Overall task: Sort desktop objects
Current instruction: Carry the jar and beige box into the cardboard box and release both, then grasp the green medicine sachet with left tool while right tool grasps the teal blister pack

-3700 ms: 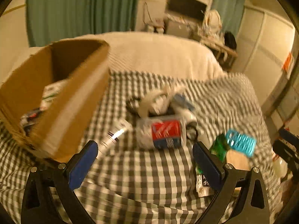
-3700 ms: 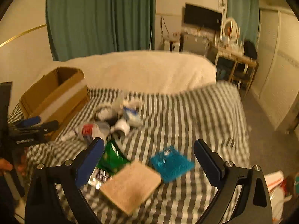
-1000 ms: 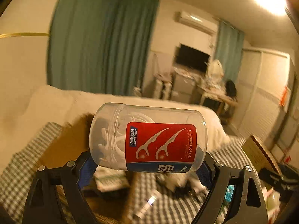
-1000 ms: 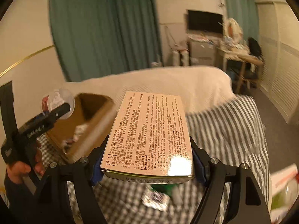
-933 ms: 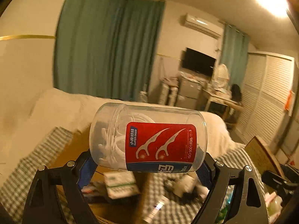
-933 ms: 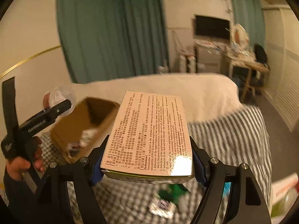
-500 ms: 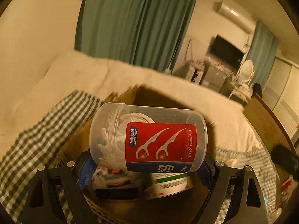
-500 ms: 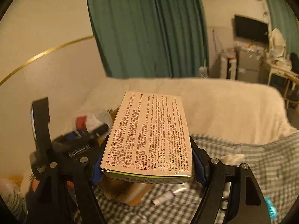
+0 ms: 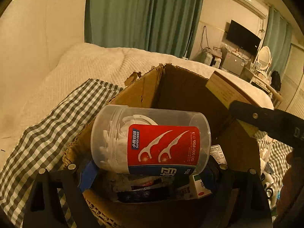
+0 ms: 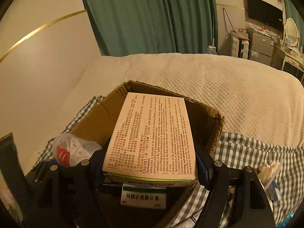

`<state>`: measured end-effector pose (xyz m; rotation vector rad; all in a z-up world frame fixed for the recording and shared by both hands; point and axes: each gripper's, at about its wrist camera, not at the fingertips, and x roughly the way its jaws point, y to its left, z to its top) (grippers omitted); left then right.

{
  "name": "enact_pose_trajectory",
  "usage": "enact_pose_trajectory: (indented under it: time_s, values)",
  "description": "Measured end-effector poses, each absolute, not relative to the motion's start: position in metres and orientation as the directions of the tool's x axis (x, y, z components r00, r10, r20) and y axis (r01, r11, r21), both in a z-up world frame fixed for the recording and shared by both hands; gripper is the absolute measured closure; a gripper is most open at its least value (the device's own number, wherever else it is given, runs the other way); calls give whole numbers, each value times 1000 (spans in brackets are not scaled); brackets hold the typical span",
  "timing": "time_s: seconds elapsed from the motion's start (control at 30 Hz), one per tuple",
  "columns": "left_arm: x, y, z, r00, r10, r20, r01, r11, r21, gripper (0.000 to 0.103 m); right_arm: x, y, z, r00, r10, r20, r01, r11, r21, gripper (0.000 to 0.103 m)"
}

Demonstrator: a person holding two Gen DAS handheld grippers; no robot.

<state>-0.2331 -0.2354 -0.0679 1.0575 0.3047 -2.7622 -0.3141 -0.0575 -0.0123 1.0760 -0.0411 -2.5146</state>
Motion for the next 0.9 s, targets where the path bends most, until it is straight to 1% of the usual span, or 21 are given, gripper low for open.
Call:
enact_pose_trajectory:
  time_s: [0.13, 0.17, 0.2, 0.23, 0.33, 0.43, 0.6, 0.7, 0.8, 0.9]
  values:
    - [-234, -234, -68, -734, -83, -674, 232, -963, -135, 10, -313, -58, -15, -621, -373, -689, 343, -920, 188, 27]
    - [-234, -233, -66, -737, -79, -671, 229, -964, -138, 4, -313, -57, -14, -618, -378, -689, 346, -918, 193, 23]
    - [-232, -232, -64, -741, -78, -667, 229, -963, -142, 1, -311, -56, -12, -623, -375, -686, 339, -920, 196, 11]
    - [-229, -232, -62, -747, -79, -660, 231, -962, -147, 0, -308, -53, -8, -629, -373, -682, 333, -922, 197, 7]
    - [-228, -233, -55, -755, -72, -652, 227, -961, -157, 0, -299, -44, 3, -650, -379, -658, 335, -921, 199, 7]
    - [-226, -231, -53, -754, -84, -652, 238, -959, -152, 0, -285, -29, 14, -674, -344, -654, 320, -934, 162, 7]
    - [-221, -223, -44, -762, -90, -641, 230, -963, -137, 0, -253, 25, 30, -714, -290, -638, 252, -956, 152, 7]
    - [-211, -207, -32, -785, -76, -615, 198, -971, -133, 0, -226, 67, 39, -741, -226, -632, 185, -974, 131, 7]
    - [-200, -187, -21, -806, -36, -590, 144, -980, -136, 0, -190, 117, 46, -768, -128, -627, 96, -992, 84, 7]
    - [-190, -153, -10, -814, -7, -580, 81, -992, -101, 0, -163, 151, 47, -776, -84, -626, 53, -996, 68, 7]
